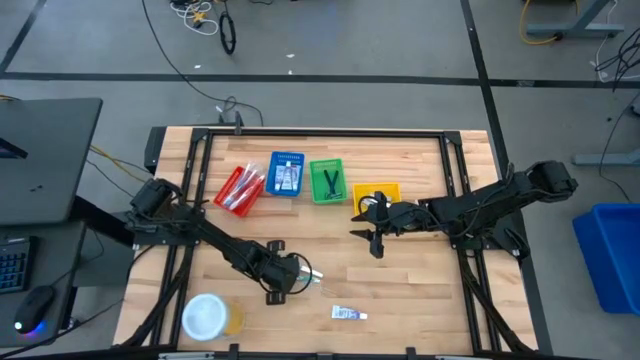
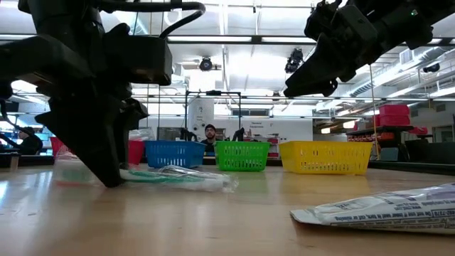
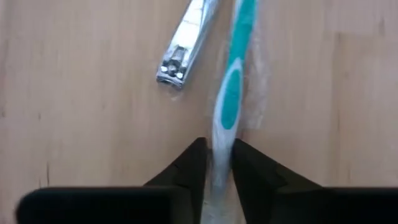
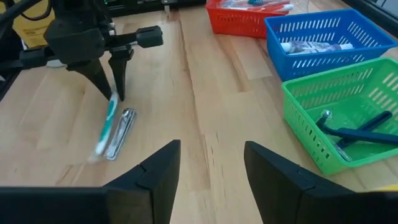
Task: Pick & Place Travel size toiletries
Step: Put the green toothbrush into the red bin
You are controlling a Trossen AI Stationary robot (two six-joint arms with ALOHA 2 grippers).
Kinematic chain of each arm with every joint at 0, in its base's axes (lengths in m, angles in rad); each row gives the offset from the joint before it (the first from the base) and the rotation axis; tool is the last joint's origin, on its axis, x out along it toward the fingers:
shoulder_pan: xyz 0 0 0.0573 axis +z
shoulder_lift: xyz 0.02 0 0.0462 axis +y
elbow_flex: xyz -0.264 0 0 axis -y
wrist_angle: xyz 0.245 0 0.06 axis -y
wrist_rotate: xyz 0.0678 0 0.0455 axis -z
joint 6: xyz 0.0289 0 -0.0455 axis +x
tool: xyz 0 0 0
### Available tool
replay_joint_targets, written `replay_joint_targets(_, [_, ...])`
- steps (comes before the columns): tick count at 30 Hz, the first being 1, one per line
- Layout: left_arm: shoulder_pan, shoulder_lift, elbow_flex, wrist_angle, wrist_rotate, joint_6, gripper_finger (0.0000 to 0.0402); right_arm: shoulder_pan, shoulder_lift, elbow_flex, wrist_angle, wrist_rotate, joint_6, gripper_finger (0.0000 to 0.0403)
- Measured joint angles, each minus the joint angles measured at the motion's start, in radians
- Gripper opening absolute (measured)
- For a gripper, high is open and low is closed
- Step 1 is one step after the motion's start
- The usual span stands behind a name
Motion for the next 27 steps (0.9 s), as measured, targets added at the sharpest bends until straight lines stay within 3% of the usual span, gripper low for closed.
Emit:
replay_joint_targets(4, [0.0,0.003,0.014,-0.012,-0.017,-0.016,0.0045,0.0,0.0,0.0,0.0,0.0,0.026,0.0186])
replay_joint_targets(8, [0.0,0.006,0.058,-0.085,-0.039,-0.025,0.0034,0.0,0.0,0.0,0.0,0.0,0.05,0.0181])
replay_joint_targets(16, [0.002,-0.041,0.219,-0.52,-0.237,-0.122,0.0042,0.002,0.0,0.0,0.003,0.0,0.058,0.0182])
replay_joint_targets(22, [0.029,-0.154,0.26,-0.76,-0.39,-0.204,0.003,0.002,0.0,0.0,0.008,0.0,0.058,0.0179])
replay_joint_targets(27, [0.063,-0.322,0.22,-0.792,-0.448,-0.227,0.0038,0.003,0.0,0.0,0.012,0.0,0.058,0.0183])
